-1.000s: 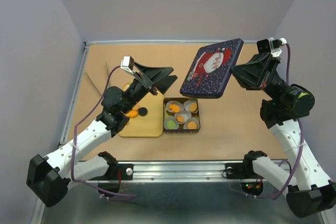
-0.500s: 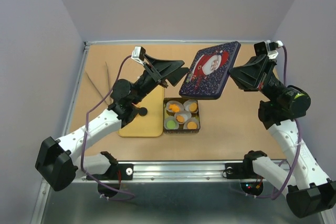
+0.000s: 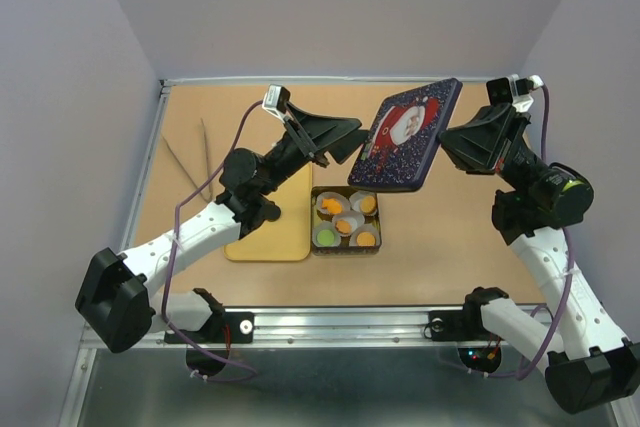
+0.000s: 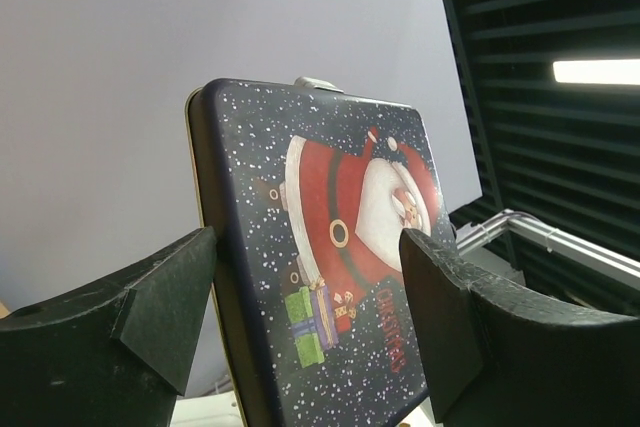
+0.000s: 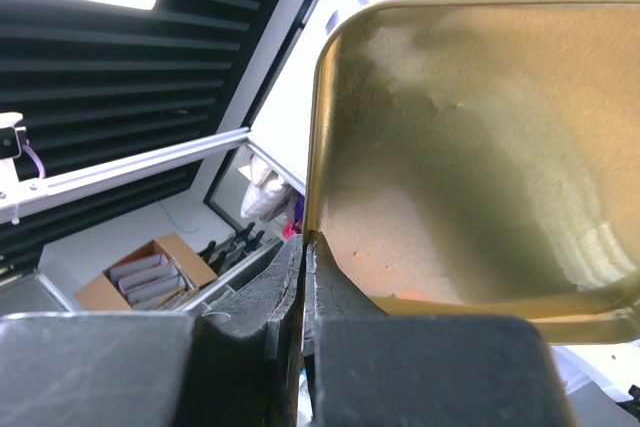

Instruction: Pack the cookies

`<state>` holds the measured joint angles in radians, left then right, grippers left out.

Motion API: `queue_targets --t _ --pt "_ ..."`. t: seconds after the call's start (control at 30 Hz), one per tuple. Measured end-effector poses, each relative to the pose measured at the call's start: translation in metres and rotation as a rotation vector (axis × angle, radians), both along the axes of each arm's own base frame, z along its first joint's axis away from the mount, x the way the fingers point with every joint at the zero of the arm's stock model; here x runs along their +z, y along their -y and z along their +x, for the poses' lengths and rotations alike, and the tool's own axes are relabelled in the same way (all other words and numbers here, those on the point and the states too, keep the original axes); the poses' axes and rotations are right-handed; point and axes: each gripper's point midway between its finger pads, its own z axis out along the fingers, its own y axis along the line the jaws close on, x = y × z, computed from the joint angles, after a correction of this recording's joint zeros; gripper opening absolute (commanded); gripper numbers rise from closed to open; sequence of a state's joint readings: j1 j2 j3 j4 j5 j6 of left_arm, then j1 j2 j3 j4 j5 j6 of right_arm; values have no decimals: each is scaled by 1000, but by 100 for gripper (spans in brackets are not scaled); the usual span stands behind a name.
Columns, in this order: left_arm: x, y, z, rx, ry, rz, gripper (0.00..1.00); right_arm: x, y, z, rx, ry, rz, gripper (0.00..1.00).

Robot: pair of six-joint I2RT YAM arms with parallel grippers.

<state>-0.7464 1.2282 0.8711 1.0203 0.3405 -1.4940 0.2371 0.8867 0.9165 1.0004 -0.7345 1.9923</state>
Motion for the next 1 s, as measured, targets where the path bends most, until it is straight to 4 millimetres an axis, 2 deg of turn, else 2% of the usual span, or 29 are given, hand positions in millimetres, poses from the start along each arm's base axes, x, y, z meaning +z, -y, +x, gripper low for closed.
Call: queue_targets --t 0.13,0.7,0.87,1.0 --pt "1 -1 0 -1 1 -6 82 3 -1 1 5 7 -3 0" --pt "-18 7 3 -9 -52 56 82 5 1 -5 5 20 0 0" --pt "-14 7 0 -20 -38 51 75 4 2 -10 5 27 2 0" --pt "-2 5 -3 -24 -12 28 68 -6 0 -3 6 -3 -5 0"
